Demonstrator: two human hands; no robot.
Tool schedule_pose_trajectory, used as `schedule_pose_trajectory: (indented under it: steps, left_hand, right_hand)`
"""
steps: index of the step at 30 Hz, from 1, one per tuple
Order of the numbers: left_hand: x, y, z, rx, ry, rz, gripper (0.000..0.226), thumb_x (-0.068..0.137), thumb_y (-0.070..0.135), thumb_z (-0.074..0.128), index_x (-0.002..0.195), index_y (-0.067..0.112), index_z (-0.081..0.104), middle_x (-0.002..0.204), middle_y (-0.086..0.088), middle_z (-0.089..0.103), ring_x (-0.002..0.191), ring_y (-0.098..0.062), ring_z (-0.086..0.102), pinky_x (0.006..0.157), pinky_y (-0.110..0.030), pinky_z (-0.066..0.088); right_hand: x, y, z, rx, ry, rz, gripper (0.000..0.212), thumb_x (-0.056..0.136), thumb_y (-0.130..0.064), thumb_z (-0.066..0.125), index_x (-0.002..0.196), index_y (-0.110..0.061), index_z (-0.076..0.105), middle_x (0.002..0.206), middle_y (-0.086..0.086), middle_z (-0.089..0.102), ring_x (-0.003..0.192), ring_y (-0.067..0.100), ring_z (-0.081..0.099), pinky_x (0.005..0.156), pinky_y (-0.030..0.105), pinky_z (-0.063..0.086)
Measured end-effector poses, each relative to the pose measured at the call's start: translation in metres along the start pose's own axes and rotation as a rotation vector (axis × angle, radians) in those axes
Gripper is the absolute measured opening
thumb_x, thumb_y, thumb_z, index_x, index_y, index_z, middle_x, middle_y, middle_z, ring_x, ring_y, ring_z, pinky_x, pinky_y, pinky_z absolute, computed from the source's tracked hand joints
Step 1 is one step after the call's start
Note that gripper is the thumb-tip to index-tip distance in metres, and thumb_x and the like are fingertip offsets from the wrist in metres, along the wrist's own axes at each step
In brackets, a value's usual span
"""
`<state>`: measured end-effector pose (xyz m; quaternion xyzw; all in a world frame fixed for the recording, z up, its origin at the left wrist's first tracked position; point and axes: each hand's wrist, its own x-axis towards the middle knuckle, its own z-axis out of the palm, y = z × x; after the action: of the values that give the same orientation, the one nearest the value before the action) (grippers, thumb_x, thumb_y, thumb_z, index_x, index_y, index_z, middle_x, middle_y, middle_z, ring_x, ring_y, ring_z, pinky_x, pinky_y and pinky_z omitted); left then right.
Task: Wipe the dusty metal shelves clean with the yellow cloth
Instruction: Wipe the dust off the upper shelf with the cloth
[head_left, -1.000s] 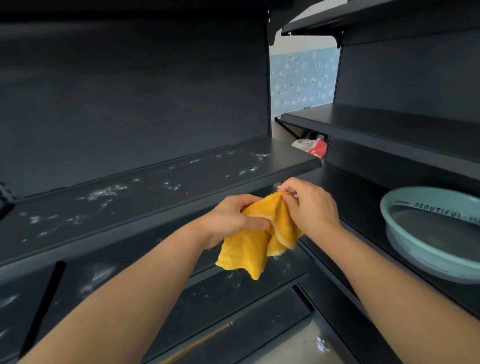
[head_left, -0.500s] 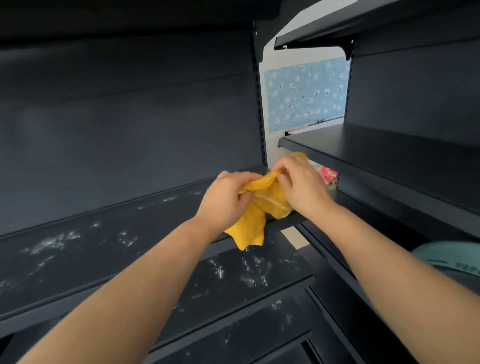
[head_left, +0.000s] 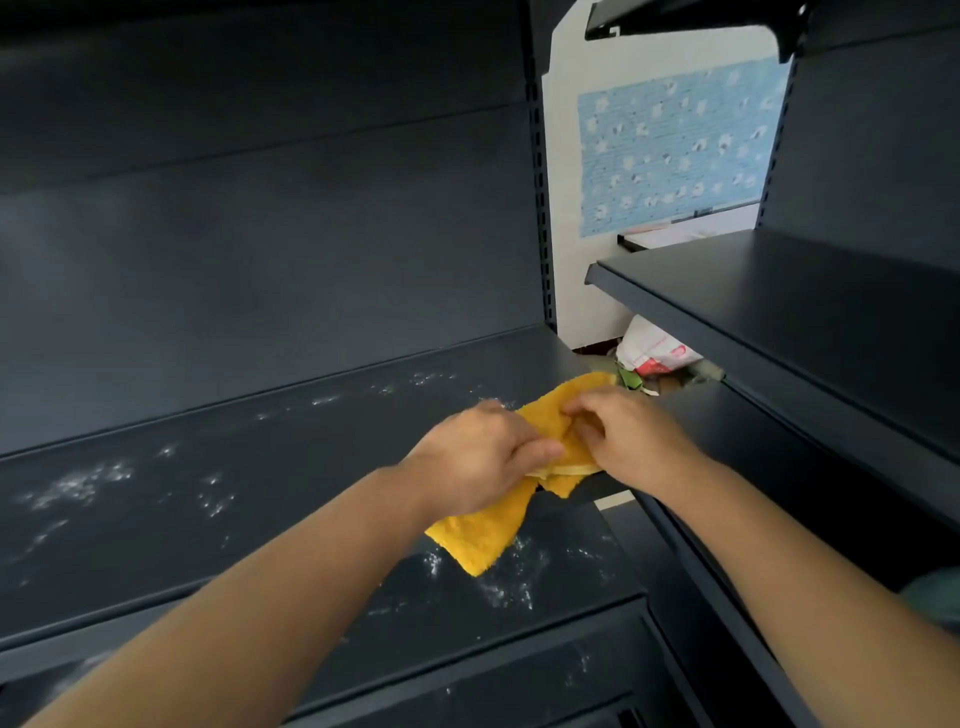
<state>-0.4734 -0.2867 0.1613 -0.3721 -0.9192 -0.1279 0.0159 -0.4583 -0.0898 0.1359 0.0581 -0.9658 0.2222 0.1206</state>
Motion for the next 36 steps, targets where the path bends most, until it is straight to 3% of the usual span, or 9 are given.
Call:
schedule_pose_trajectory:
  steps: [3,6,11,16,22,28,30,33,36]
  left_hand:
    - [0.009,0.000,0.001,0.045,-0.081,-0.012,0.040,0.098,0.042,0.045,0.138,0.034,0.047,0.145,0.012,0.044,0.134,-0.017,0.032,0.110,-0.040,0.032]
    - [0.011,0.005,0.017,0.083,-0.176,-0.060,0.050,0.103,0.039,0.033,0.151,0.030,0.026,0.159,0.009,0.020,0.145,-0.015,0.016,0.117,-0.035,0.020]
    - [0.046,-0.006,0.022,0.174,-0.098,-0.231,0.048,0.104,0.039,0.024,0.148,0.022,0.033,0.156,0.000,0.027,0.143,-0.023,0.024,0.116,-0.039,0.021]
    - [0.068,-0.033,0.022,0.230,-0.038,-0.406,0.034,0.103,0.036,0.028,0.121,0.020,0.050,0.136,-0.002,0.047,0.126,-0.027,0.044,0.101,-0.042,0.034]
    - [0.048,-0.075,0.010,0.252,-0.007,-0.607,0.037,0.102,0.034,0.027,0.125,0.018,0.049,0.133,-0.004,0.050,0.122,-0.029,0.047,0.100,-0.044,0.035]
    - [0.030,-0.050,0.005,-0.023,-0.044,-0.691,0.038,0.101,0.026,0.035,0.133,0.007,0.042,0.141,-0.012,0.039,0.130,-0.034,0.033,0.099,-0.045,0.039]
    - [0.022,-0.036,0.002,-0.175,-0.076,-0.672,0.035,0.101,0.027,0.036,0.128,0.007,0.048,0.135,-0.019,0.043,0.125,-0.037,0.041,0.098,-0.044,0.041]
    - [0.008,-0.037,-0.010,-0.428,0.104,-0.654,0.025,0.099,0.024,0.041,0.099,0.008,0.061,0.098,-0.015,0.061,0.098,-0.033,0.058,0.074,-0.033,0.045]
    - [-0.011,-0.065,-0.027,-0.151,0.186,-0.678,0.025,0.095,0.016,0.040,0.105,0.012,0.062,0.106,-0.012,0.063,0.106,-0.033,0.056,0.075,-0.033,0.043]
  right_hand:
    - [0.003,0.001,0.001,0.013,0.005,0.053,0.034,0.096,-0.014,0.047,0.125,-0.025,0.060,0.123,0.000,0.064,0.112,0.023,0.059,0.090,0.037,0.051]
    - [0.009,0.005,0.000,-0.035,0.052,0.143,0.035,0.094,-0.012,0.044,0.124,-0.025,0.057,0.118,0.005,0.066,0.106,0.028,0.061,0.085,0.042,0.053]
    - [0.012,-0.004,0.005,-0.043,-0.006,0.090,0.036,0.094,-0.013,0.051,0.130,-0.015,0.058,0.126,0.009,0.061,0.114,0.029,0.058,0.091,0.045,0.050]
    - [0.020,-0.016,0.019,-0.044,-0.003,0.061,0.032,0.091,-0.003,0.047,0.117,-0.012,0.064,0.114,0.009,0.063,0.104,0.029,0.061,0.083,0.043,0.053]
    - [0.025,-0.026,0.028,-0.124,-0.012,0.091,0.034,0.095,-0.010,0.046,0.125,-0.015,0.063,0.121,0.008,0.063,0.109,0.028,0.060,0.089,0.040,0.051]
    - [0.032,-0.039,0.020,-0.142,-0.061,0.150,0.040,0.093,-0.009,0.048,0.131,-0.018,0.055,0.122,0.010,0.062,0.112,0.030,0.058,0.087,0.039,0.051]
    - [0.033,-0.049,0.020,-0.121,-0.080,0.117,0.038,0.093,-0.009,0.049,0.130,-0.015,0.056,0.123,0.010,0.061,0.112,0.029,0.057,0.087,0.039,0.051]
    - [0.041,-0.074,0.027,-0.042,-0.065,0.040,0.029,0.097,-0.019,0.044,0.121,-0.011,0.058,0.114,0.011,0.063,0.103,0.031,0.061,0.076,0.035,0.048]
    - [0.047,-0.109,0.045,-0.036,-0.150,0.024,0.044,0.100,-0.041,0.037,0.124,-0.008,0.053,0.112,0.013,0.063,0.103,0.031,0.060,0.073,0.035,0.045]
